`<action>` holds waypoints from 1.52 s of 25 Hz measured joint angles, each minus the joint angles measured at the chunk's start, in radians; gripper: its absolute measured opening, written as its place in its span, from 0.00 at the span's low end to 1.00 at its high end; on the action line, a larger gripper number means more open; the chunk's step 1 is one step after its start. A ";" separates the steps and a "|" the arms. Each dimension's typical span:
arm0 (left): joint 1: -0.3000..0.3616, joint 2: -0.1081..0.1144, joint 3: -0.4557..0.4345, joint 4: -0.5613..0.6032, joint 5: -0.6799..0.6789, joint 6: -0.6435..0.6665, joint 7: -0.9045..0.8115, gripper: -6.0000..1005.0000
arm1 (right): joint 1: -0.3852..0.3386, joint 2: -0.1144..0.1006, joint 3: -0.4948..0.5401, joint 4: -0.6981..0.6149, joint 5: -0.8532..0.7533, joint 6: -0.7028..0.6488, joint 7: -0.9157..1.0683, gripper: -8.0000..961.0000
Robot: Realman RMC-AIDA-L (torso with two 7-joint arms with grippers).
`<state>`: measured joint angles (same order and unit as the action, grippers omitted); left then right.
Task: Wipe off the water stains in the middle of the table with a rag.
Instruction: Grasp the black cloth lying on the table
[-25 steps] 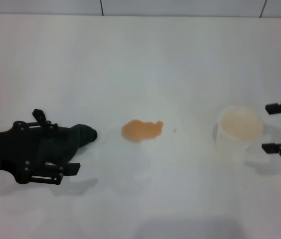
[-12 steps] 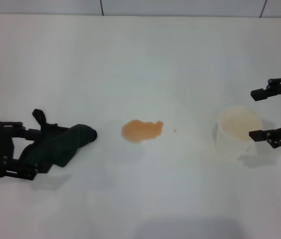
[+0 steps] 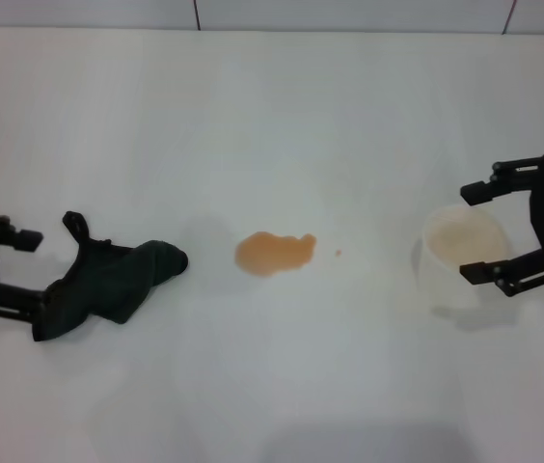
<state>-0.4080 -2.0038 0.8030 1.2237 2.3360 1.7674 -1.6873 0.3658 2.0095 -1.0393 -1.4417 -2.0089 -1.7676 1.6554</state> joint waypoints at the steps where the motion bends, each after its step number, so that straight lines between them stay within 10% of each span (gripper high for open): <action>1: -0.002 -0.001 0.000 -0.004 0.009 -0.005 0.000 0.83 | 0.004 0.000 -0.004 0.000 0.000 0.000 0.003 0.89; 38: -0.064 -0.044 0.019 -0.260 0.060 -0.213 0.115 0.83 | 0.012 0.002 -0.091 0.024 0.041 0.035 0.014 0.89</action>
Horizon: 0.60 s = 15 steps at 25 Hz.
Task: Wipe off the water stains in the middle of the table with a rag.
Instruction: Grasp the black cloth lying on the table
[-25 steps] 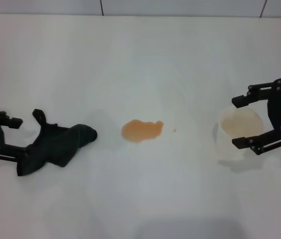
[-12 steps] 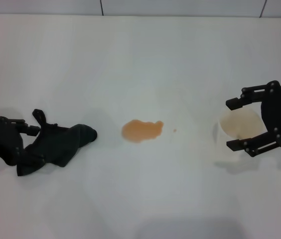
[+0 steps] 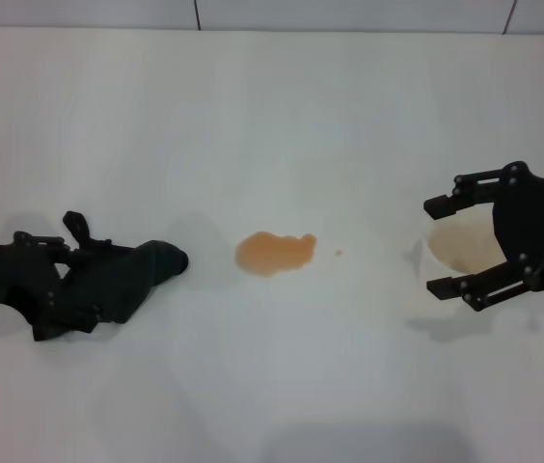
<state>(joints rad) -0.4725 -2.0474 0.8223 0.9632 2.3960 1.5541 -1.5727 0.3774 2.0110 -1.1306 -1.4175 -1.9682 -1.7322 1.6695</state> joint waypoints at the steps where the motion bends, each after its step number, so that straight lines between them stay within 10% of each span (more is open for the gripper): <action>1: 0.000 -0.002 0.006 -0.003 0.001 -0.005 0.000 0.83 | 0.000 0.000 -0.004 0.000 0.000 0.002 0.001 0.89; 15: -0.004 -0.013 0.018 -0.020 0.026 -0.058 -0.003 0.73 | 0.000 0.000 -0.012 0.014 0.000 0.014 0.004 0.89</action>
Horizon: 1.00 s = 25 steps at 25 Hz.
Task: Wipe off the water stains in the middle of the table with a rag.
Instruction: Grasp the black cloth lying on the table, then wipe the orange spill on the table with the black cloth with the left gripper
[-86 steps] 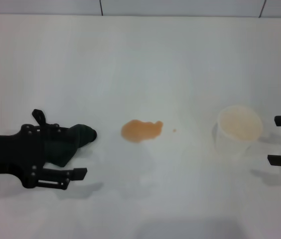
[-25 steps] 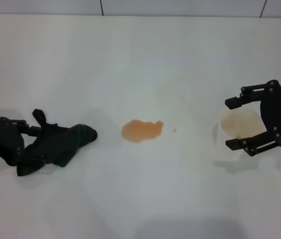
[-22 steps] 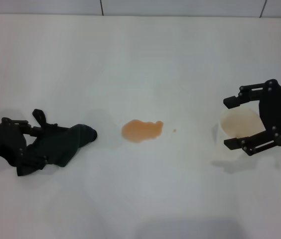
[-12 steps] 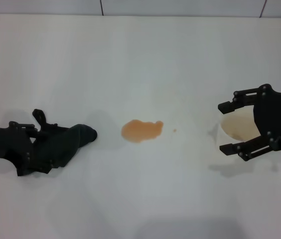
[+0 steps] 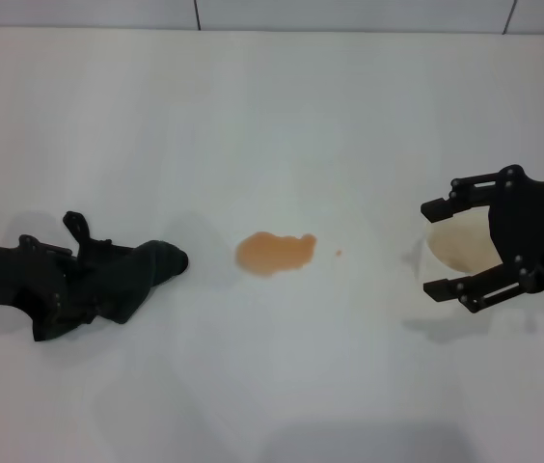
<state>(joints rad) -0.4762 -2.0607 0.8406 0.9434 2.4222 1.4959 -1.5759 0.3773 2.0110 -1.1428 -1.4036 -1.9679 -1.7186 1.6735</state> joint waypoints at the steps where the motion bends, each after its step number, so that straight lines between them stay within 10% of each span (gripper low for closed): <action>1: -0.002 0.000 0.000 -0.001 0.002 -0.003 -0.003 0.69 | 0.000 0.000 0.000 0.000 0.000 0.002 0.000 0.89; 14: -0.068 -0.016 0.000 -0.004 0.031 -0.016 -0.106 0.16 | 0.000 0.000 -0.009 0.001 0.006 0.013 -0.006 0.89; 25: -0.267 -0.014 0.002 -0.207 0.026 -0.278 -0.266 0.10 | 0.000 0.002 -0.066 0.017 0.007 0.094 -0.024 0.89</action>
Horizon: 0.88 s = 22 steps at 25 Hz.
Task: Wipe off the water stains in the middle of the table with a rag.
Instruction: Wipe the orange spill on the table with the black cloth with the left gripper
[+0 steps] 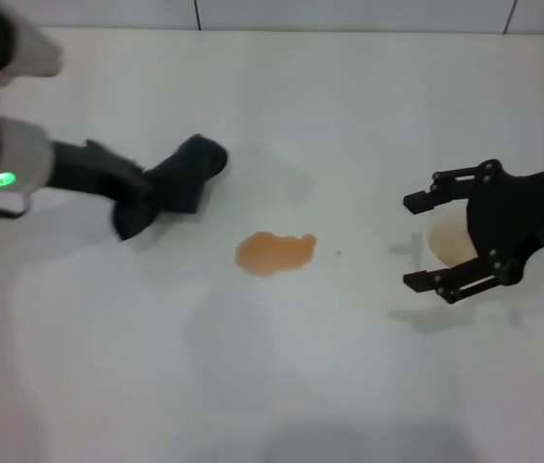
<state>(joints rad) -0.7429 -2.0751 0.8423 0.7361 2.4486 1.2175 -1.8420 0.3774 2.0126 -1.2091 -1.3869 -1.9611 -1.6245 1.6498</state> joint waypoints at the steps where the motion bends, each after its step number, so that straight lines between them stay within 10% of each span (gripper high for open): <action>1: -0.029 -0.001 0.005 -0.038 0.003 -0.025 -0.002 0.10 | 0.000 0.000 -0.007 0.000 0.000 0.006 -0.003 0.89; 7: -0.141 -0.010 0.189 -0.155 -0.053 -0.124 -0.028 0.10 | 0.007 0.000 -0.014 0.002 0.001 0.011 -0.010 0.89; 22: -0.120 -0.016 0.654 -0.104 -0.297 -0.137 -0.157 0.10 | 0.028 0.000 -0.011 0.007 0.001 0.022 -0.010 0.89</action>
<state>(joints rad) -0.8627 -2.0908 1.4965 0.6316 2.1517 1.0807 -1.9993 0.4056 2.0126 -1.2201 -1.3797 -1.9603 -1.6022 1.6398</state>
